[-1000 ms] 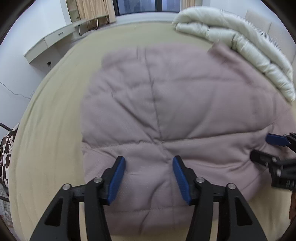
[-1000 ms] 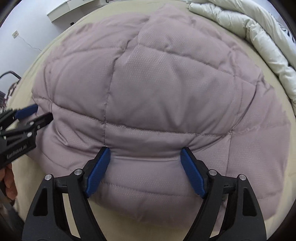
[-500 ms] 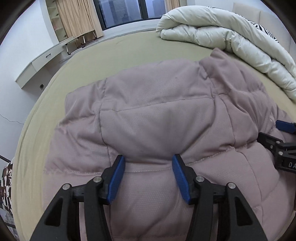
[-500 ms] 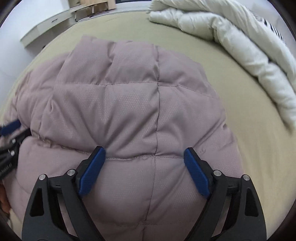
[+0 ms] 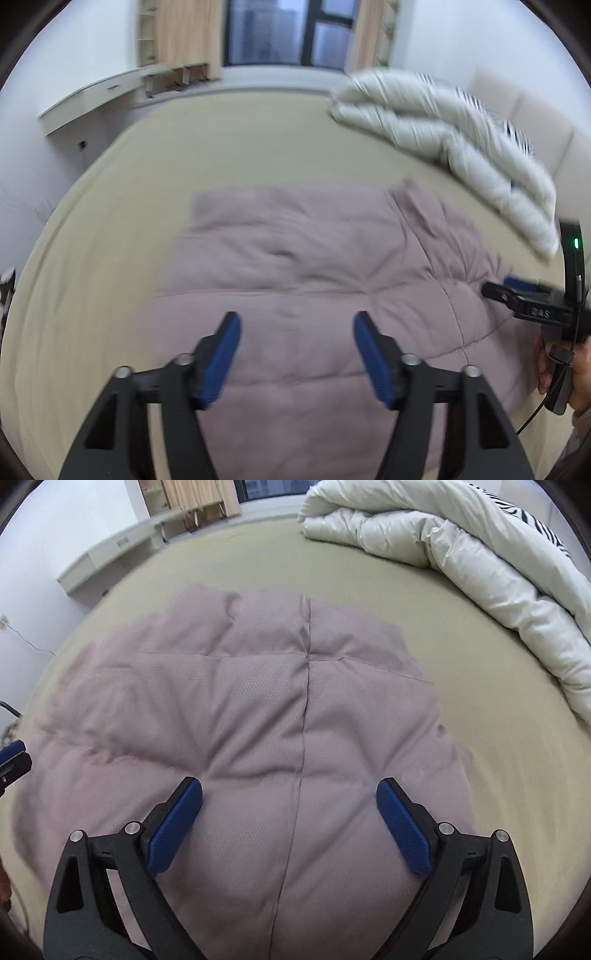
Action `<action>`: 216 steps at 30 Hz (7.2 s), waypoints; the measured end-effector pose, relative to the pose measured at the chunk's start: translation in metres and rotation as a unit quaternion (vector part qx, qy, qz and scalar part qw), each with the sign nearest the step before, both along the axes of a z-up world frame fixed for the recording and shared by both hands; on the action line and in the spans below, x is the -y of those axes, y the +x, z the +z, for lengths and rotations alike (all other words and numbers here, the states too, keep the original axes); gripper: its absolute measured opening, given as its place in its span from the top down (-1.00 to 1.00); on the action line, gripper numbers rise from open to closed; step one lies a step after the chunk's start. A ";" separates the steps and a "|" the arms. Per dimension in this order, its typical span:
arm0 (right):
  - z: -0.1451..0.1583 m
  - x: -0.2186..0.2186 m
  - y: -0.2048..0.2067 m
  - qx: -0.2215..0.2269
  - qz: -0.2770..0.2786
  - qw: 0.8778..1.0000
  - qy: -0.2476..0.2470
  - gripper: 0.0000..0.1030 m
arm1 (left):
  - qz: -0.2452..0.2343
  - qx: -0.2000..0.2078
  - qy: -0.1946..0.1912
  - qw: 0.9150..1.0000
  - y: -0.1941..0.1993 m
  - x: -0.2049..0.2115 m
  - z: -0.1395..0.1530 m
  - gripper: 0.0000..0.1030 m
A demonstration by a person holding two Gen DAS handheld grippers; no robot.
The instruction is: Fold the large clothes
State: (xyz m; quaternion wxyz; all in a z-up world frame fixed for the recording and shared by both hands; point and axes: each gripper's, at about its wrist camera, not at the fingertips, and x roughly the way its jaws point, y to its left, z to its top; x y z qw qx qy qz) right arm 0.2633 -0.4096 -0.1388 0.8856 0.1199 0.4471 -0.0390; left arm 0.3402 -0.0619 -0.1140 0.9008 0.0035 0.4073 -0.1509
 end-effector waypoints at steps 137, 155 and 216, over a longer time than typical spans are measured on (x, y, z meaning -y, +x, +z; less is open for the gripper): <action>0.153 -0.264 -0.384 0.013 -0.068 0.991 -0.115 -1.00 | 0.086 0.008 0.086 0.993 -0.370 -0.083 0.109 -1.00; 0.152 -0.268 -0.382 0.010 -0.064 0.992 -0.112 -1.00 | 0.087 0.004 0.098 0.991 -0.367 -0.084 0.100 -1.00; 0.142 -0.258 -0.378 0.003 -0.060 0.992 -0.112 -1.00 | 0.072 -0.006 0.099 0.993 -0.361 -0.096 0.093 -1.00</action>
